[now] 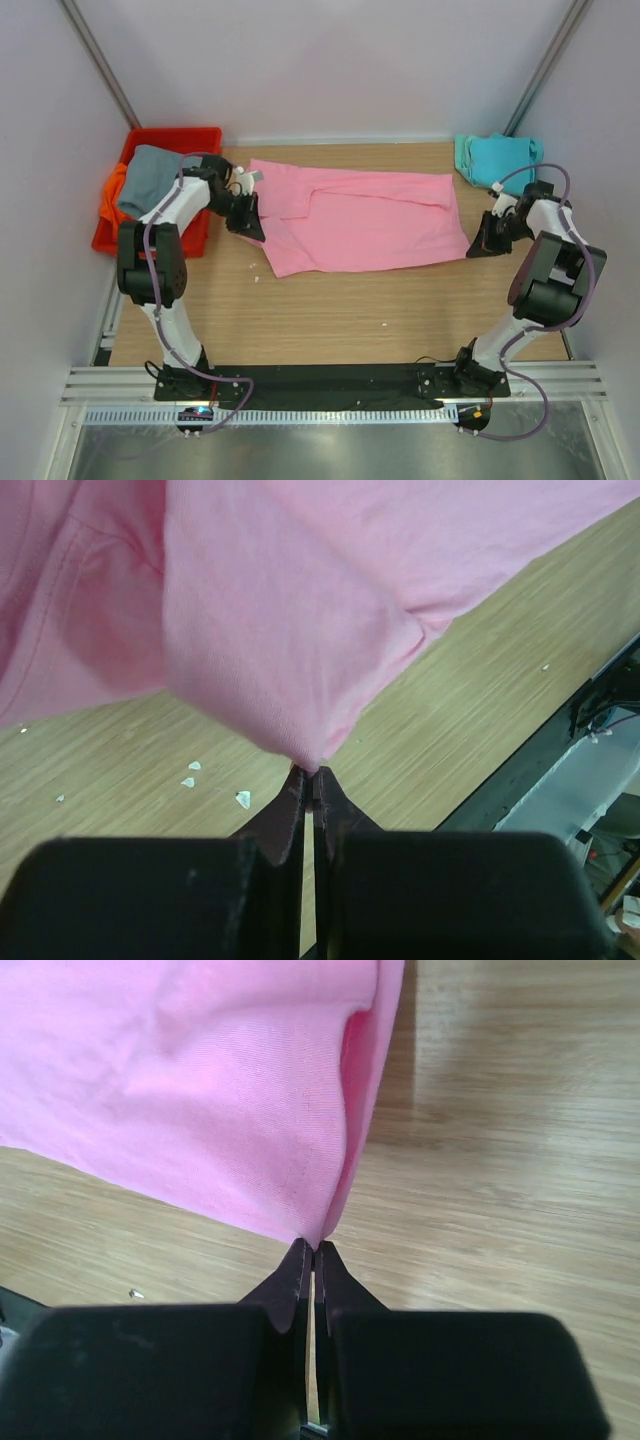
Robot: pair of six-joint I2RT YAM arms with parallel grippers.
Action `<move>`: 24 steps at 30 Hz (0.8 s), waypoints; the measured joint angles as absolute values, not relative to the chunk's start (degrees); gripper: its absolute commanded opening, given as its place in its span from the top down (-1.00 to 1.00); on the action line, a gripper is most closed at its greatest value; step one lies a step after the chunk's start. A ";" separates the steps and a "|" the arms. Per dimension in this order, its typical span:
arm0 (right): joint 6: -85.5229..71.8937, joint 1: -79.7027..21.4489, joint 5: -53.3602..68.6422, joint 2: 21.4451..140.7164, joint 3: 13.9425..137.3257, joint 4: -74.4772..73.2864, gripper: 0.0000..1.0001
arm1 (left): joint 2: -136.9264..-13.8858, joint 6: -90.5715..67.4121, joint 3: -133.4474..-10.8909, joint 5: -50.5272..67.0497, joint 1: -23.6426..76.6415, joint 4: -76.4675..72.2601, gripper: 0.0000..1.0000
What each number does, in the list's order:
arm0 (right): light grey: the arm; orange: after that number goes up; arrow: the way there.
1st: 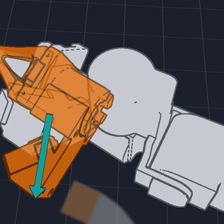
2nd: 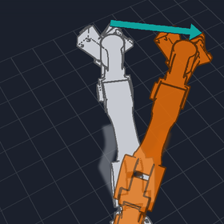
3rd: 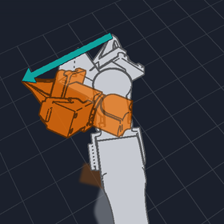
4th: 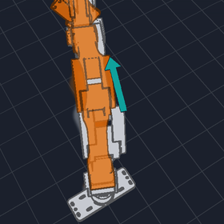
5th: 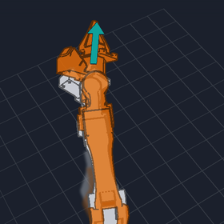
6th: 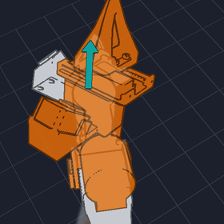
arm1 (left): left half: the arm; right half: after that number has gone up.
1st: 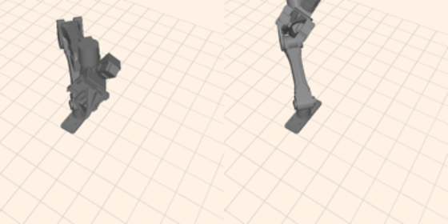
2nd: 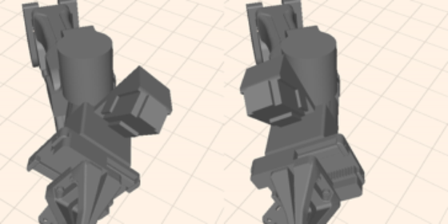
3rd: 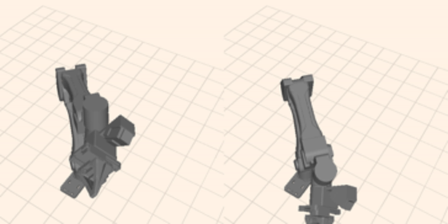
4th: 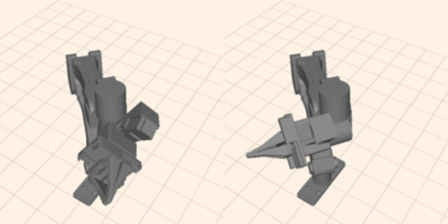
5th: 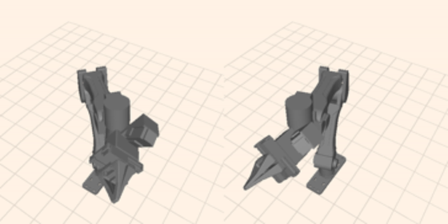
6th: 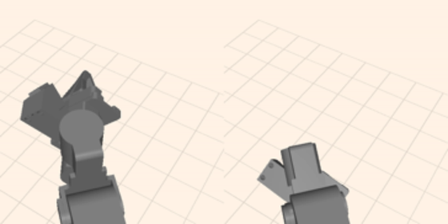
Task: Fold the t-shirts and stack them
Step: Fold the tshirt
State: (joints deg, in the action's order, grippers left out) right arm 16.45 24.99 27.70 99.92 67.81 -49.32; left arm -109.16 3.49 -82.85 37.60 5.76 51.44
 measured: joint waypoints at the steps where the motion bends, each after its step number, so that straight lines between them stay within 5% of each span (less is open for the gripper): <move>1: 16.53 24.97 27.81 98.74 68.45 -49.78 0.97 | -108.47 3.51 -83.31 37.78 5.76 51.75 1.00; 15: 16.62 24.93 30.41 95.61 71.57 -52.23 0.97 | -103.44 3.70 -87.72 40.66 5.74 55.94 1.00; 24: 16.32 24.93 32.12 95.59 74.39 -52.29 0.97 | -103.44 3.40 -100.82 43.09 5.76 60.42 1.00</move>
State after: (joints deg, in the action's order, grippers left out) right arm 16.32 24.93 32.12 95.59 74.39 -52.29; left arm -103.44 3.40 -100.82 43.09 5.76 60.42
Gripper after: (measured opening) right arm 0.037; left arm 0.009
